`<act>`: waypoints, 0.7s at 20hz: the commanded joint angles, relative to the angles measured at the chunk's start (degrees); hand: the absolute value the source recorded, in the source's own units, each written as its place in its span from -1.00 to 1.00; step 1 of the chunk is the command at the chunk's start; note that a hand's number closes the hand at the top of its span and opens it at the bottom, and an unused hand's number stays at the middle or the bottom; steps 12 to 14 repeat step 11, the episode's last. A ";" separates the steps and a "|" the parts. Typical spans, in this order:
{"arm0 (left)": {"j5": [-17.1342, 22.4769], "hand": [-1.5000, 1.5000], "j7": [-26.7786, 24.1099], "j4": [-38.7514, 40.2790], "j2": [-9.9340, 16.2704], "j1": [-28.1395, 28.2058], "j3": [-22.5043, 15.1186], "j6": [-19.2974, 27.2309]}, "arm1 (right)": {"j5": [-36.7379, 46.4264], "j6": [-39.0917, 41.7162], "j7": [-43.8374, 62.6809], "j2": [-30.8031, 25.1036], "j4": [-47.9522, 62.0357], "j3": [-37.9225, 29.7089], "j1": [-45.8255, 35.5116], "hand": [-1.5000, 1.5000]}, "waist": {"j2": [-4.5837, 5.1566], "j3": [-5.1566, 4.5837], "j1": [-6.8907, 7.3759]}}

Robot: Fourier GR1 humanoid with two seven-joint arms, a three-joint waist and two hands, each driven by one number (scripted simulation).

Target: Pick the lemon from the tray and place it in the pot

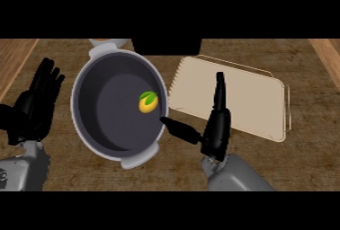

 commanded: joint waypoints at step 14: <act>0.42 0.00 1.52 -4.72 0.57 3.77 1.09 -1.79 | -6.50 10.45 -8.31 -11.59 -22.15 -3.62 19.47 -1.00 | -0.16 -0.03 -0.30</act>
